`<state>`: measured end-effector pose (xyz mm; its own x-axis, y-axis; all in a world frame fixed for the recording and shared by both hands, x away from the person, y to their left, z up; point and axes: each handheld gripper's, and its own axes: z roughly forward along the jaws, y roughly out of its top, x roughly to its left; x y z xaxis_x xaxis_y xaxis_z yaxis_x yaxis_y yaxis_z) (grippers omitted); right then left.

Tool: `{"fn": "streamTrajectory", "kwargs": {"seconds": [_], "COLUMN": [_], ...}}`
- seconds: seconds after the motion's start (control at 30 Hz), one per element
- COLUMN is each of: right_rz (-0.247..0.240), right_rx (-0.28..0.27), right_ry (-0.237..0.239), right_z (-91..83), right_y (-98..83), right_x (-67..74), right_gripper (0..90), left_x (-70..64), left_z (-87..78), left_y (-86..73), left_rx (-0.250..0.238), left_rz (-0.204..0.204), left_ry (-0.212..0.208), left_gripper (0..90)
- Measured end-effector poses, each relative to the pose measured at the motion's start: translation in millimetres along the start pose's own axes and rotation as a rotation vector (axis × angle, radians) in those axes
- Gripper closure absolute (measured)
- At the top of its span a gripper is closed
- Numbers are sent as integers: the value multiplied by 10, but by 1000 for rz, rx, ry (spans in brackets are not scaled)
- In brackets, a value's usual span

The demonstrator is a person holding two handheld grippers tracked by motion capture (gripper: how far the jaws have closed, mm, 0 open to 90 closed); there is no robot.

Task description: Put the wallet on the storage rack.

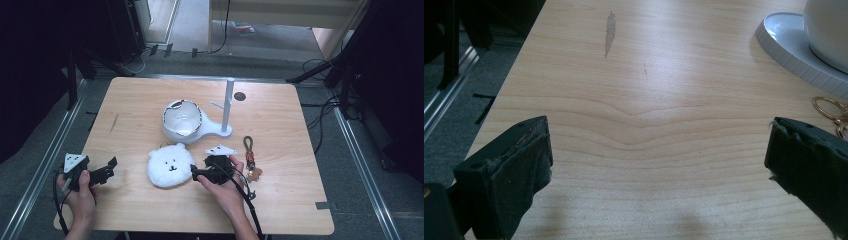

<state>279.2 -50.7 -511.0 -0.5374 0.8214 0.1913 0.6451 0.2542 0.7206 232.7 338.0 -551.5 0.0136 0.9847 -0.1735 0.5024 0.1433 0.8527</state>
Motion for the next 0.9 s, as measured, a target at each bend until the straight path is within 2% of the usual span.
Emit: {"fn": "streamTrajectory", "kwargs": {"seconds": [0.33,0.57,0.67,0.77,0.9], "right_rz": [-9,-26,-25,-27,-45], "right_rx": [30,58,55,52,71], "right_ry": [39,38,40,61,72], "right_z": [219,356,375,406,466], "right_y": [15,4,13,36,50], "right_x": [72,111,119,142,214], "right_gripper": [262,302,322,337,344], "left_x": [0,0,3,2,3], "left_z": [1,2,2,3,3], "left_y": [0,1,2,3,3], "left_rx": [1,2,2,2,2], "left_rz": [1,1,3,2,2], "left_ry": [0,0,-2,-2,-2], "left_gripper": [0,0,0,0,0]}}
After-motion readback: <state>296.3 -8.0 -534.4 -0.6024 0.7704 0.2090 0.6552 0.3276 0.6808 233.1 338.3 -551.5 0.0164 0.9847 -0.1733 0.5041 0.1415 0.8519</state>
